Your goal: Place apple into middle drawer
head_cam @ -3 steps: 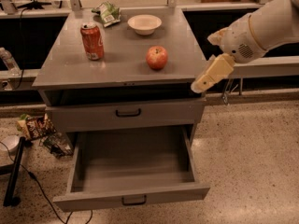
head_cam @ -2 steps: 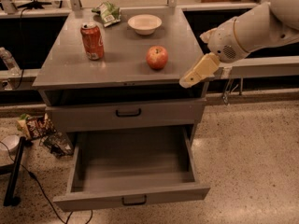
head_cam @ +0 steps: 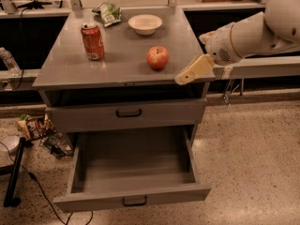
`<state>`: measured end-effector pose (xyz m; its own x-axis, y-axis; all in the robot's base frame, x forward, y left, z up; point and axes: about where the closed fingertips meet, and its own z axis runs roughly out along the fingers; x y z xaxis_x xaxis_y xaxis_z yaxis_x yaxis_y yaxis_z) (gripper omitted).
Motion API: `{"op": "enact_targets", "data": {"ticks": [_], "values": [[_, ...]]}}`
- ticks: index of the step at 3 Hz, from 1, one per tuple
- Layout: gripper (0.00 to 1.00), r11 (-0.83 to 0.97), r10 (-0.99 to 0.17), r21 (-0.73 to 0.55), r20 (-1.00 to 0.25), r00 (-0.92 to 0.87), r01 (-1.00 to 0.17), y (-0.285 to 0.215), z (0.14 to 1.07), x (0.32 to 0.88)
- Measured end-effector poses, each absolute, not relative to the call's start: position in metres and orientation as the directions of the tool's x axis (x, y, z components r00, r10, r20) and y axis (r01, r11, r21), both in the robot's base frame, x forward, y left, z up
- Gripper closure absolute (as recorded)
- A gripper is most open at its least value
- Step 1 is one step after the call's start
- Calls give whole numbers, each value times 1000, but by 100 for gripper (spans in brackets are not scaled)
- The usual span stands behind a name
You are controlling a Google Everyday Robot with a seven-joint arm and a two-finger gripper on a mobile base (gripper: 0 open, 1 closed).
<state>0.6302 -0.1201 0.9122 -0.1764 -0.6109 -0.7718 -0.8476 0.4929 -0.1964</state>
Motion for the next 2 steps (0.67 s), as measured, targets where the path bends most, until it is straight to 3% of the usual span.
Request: {"op": "enact_targets", "data": {"ticks": [2], "values": [[0,539,-473,-162,-871,-137,-826,-94,896,691]]}}
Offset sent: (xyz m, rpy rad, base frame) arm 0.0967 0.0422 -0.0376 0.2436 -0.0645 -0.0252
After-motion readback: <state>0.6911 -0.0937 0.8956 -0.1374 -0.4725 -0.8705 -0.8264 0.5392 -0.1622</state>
